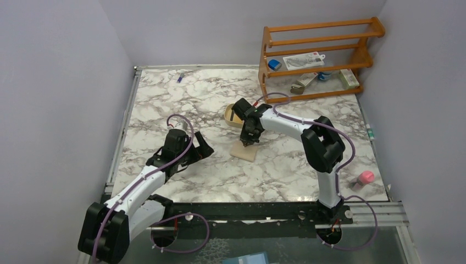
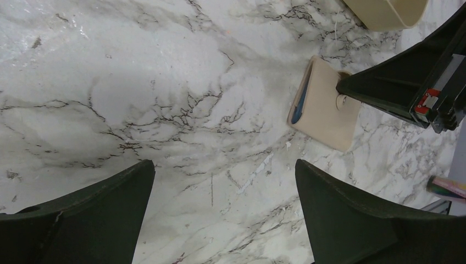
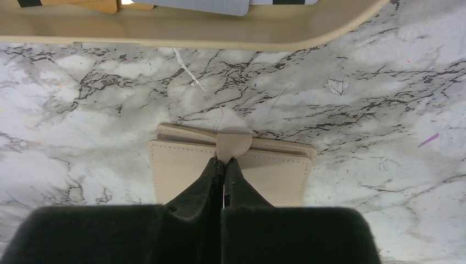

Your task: Take the credit cards out of the card holder

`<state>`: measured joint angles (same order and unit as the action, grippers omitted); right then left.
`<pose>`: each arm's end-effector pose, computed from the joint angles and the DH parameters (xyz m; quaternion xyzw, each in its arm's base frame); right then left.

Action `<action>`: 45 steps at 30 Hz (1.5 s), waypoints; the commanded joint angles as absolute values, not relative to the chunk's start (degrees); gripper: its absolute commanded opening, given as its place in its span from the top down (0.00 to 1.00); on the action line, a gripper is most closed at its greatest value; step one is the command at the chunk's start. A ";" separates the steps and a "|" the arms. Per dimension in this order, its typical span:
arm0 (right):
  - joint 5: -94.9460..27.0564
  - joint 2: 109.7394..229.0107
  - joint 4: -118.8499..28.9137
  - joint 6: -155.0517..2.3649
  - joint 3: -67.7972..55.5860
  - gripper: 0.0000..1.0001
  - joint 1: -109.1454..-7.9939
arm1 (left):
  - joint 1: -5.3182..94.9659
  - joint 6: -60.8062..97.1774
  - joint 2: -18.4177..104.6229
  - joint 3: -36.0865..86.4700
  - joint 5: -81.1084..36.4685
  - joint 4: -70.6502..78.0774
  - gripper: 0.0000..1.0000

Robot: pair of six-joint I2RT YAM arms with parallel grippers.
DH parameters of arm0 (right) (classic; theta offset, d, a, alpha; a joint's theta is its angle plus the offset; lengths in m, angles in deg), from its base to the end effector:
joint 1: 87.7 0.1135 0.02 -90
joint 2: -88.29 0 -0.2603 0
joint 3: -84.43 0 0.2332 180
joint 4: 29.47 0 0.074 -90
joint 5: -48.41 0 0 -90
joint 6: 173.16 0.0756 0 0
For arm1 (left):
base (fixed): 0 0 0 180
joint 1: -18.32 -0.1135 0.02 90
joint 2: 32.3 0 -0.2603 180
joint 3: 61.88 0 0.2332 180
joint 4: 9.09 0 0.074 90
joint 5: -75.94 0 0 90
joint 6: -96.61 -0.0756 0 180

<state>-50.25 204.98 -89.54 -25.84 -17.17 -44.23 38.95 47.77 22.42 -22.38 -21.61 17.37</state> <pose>0.2982 0.2670 0.1416 0.1289 0.9804 0.0515 0.1398 0.1892 -0.0818 0.1657 -0.1357 0.9007 -0.2612 0.3196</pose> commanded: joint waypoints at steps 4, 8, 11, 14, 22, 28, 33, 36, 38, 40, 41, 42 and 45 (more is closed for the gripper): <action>-41.25 200.69 -77.49 -18.14 -6.49 0.99 -44.93 | 41.13 54.79 23.26 -27.61 -28.88 4.34 0.02; -37.36 196.15 -71.99 -10.67 -2.25 0.99 -45.05 | 42.39 60.64 22.51 -32.35 -28.75 -5.84 0.02; -34.74 193.53 -67.55 -4.63 1.43 0.99 -45.07 | 43.27 63.53 25.15 -34.64 -27.76 -13.87 0.02; -31.45 191.37 -62.66 1.98 5.72 0.99 -45.07 | 45.41 62.98 29.61 -32.61 -25.48 -17.31 0.02; -33.79 185.00 -61.54 12.66 10.45 0.99 -44.98 | 48.91 62.70 38.83 -29.53 -23.73 -21.67 0.02; -33.73 183.00 -59.03 13.50 11.29 0.99 -44.98 | 51.44 64.22 43.47 -30.42 -22.32 -25.22 0.24; -31.52 183.13 -56.40 12.95 12.35 0.99 -44.98 | 52.76 64.45 43.79 -31.50 -20.75 -30.55 0.26; -30.29 182.54 -53.85 14.25 14.03 0.99 -44.98 | 52.95 63.64 43.55 -31.34 -19.76 -31.72 0.34; -30.00 181.71 -52.59 14.40 15.01 0.99 -44.98 | 52.95 63.27 44.00 -31.13 -19.47 -31.80 0.35; -30.36 180.41 -51.80 14.73 15.88 0.99 -45.05 | 52.95 63.27 44.62 -30.99 -19.40 -31.80 0.35; -30.42 179.62 -51.05 15.18 16.48 0.99 -45.07 | 52.95 63.35 44.93 -30.98 -19.41 -31.82 0.34; -30.51 178.82 -50.00 15.67 17.52 0.99 -45.04 | 52.95 63.48 45.11 -30.99 -19.48 -31.80 0.33; -30.56 175.48 -42.58 16.68 21.74 0.99 -45.07 | 52.93 63.26 44.56 -30.90 -20.07 -31.64 0.32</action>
